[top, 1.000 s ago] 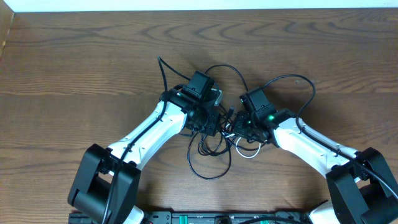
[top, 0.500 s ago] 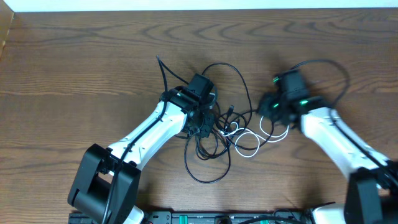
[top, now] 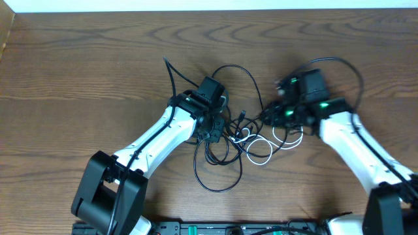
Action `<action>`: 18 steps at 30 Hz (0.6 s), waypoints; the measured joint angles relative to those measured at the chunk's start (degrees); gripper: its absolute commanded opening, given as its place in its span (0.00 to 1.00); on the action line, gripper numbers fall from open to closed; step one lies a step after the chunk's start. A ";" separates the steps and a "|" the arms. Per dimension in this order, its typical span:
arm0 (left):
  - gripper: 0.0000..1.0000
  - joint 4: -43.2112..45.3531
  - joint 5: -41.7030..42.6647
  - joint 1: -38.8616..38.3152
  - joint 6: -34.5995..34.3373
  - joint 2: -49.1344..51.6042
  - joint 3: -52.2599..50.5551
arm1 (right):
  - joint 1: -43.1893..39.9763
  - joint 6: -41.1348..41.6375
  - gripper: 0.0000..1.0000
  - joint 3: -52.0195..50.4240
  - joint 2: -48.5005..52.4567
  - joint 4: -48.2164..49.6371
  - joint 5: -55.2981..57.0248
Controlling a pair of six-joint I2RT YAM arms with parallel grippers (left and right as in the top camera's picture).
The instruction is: Untangle cables
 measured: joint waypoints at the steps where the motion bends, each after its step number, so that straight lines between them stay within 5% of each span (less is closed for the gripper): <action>1: 0.19 0.00 0.00 0.00 0.00 0.00 0.00 | 1.42 -0.07 0.28 -0.04 0.92 0.09 0.22; 14: 0.19 -0.09 -0.02 0.00 0.00 0.00 0.00 | 7.65 1.62 0.19 -0.22 11.52 5.09 3.04; 18: 0.19 -0.13 -0.02 0.02 0.00 0.00 0.00 | 7.65 2.03 0.01 -0.26 12.09 5.33 3.50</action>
